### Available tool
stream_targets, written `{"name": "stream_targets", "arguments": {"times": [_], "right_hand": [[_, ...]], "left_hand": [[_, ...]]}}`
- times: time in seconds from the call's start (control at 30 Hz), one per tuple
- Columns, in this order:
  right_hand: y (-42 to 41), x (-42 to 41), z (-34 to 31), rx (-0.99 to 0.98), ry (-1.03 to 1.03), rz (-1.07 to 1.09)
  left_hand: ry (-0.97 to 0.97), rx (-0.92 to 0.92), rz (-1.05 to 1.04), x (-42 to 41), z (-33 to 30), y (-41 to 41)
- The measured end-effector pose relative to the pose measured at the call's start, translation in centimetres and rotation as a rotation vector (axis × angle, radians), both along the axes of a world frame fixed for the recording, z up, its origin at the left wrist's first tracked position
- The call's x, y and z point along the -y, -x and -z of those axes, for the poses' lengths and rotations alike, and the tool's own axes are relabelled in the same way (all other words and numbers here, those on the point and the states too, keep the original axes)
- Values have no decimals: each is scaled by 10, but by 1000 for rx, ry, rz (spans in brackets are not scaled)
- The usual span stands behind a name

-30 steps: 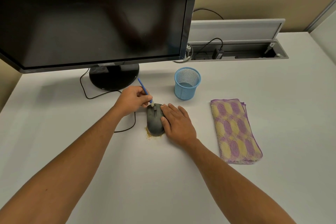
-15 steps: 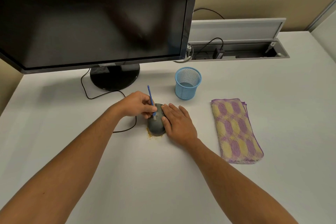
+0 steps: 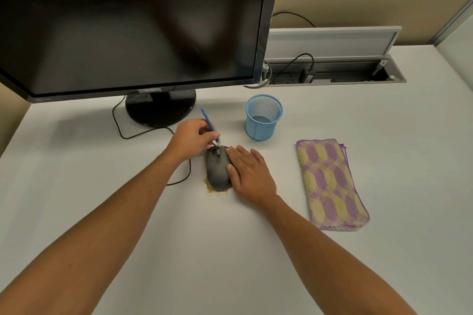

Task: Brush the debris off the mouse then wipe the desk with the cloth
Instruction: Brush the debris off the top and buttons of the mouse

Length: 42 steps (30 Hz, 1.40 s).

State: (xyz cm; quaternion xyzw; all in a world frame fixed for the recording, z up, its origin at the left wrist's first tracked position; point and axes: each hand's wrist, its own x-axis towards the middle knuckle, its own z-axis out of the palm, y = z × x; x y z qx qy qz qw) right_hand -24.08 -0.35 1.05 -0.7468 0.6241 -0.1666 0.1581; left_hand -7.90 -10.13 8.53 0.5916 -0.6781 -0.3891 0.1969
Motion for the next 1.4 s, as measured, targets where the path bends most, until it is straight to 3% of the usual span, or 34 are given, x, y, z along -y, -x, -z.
{"name": "stream_targets", "arguments": {"times": [0.33, 0.63, 0.73, 0.93, 1.2, 1.4], "right_hand": [[1, 0, 1, -7, 7, -7], [0, 0, 0, -2, 11, -4], [0, -1, -1, -2, 8, -4], [-1, -1, -2, 1, 1, 4], [-1, -1, -4, 6, 5, 2], [-1, -1, -3, 6, -11, -1]], "left_hand": [[-117, 279, 324, 3, -16, 10], [-341, 352, 582, -3, -32, 8], [-332, 282, 527, -5, -30, 3], [-125, 190, 278, -8, -25, 1], [-420, 165, 476, -8, -21, -7], [-163, 125, 224, -12, -18, -5]]}}
